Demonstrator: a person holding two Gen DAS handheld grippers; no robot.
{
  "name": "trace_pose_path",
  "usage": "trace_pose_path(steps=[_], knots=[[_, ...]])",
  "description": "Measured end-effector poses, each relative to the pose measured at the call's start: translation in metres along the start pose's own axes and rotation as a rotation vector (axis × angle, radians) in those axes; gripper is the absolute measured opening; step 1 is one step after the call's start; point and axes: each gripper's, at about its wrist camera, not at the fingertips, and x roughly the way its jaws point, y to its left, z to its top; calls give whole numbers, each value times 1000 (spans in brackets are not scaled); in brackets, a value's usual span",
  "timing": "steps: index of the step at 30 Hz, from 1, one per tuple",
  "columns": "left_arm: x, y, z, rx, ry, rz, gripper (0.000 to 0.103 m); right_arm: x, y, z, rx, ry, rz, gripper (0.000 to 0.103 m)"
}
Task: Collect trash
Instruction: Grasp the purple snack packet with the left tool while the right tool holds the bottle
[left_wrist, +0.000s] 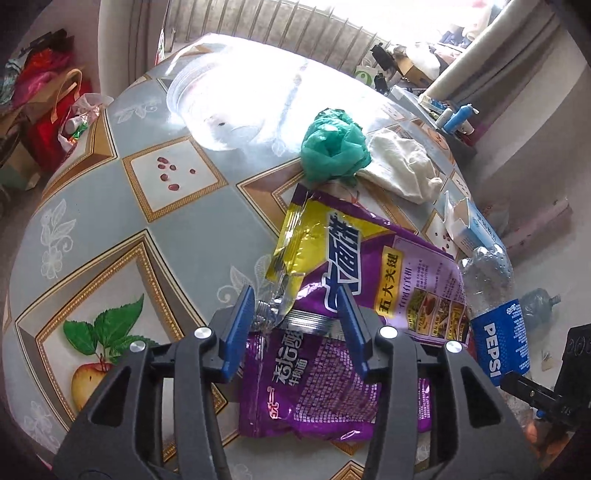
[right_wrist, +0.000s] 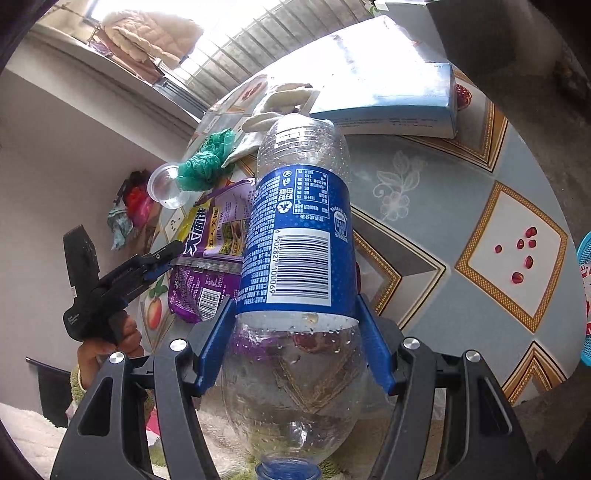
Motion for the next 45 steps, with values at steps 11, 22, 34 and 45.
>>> trace_pose_path(steps=[11, 22, 34, 45], knots=[[-7, 6, -5, -95, 60, -221, 42, 6, 1, -1, -4, 14, -36, 63], [-17, -26, -18, 27, 40, -279, 27, 5, 2, -2, -10, 5, -50, 63], [-50, -40, -10, 93, -17, -292, 4, -24, 0, -8, 15, -55, -1, 63], [-96, -103, 5, 212, -78, -446, 3, -108, -31, -22, 114, -254, 58, 63]])
